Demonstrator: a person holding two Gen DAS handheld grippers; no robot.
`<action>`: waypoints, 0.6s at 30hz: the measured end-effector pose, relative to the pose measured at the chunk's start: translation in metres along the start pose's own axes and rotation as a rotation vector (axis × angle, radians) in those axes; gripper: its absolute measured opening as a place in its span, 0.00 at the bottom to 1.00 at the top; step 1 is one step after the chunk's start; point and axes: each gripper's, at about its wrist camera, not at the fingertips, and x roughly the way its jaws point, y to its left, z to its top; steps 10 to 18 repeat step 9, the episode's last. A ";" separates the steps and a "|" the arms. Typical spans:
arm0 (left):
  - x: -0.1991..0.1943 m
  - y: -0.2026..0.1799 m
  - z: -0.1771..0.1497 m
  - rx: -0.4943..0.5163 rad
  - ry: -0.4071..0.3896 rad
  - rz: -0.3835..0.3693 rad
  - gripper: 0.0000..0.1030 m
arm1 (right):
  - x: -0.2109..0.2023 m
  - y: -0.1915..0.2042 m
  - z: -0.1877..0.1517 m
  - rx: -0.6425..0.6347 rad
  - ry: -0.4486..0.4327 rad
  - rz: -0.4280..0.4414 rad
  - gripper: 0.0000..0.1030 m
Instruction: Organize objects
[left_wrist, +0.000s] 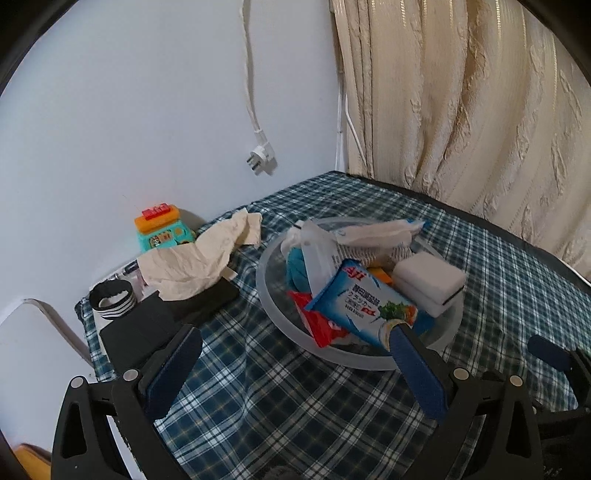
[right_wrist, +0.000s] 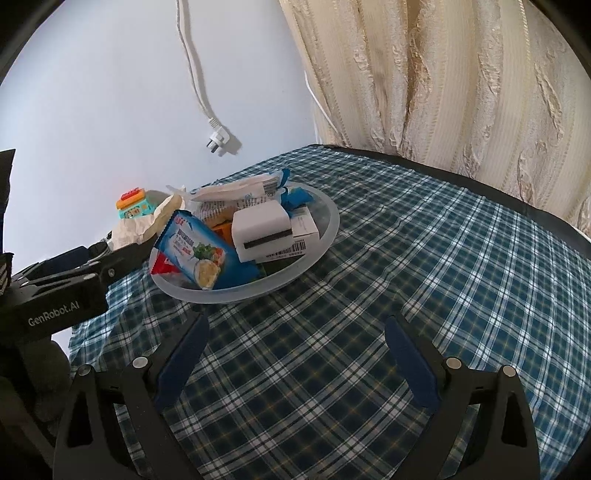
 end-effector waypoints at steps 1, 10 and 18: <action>0.000 -0.001 -0.001 0.001 -0.001 -0.002 1.00 | 0.000 0.000 0.000 -0.003 0.001 -0.002 0.94; 0.003 -0.006 -0.003 0.023 0.006 -0.007 1.00 | 0.003 -0.003 -0.001 0.009 0.007 -0.004 0.94; 0.003 -0.006 -0.003 0.023 0.006 -0.007 1.00 | 0.003 -0.003 -0.001 0.009 0.007 -0.004 0.94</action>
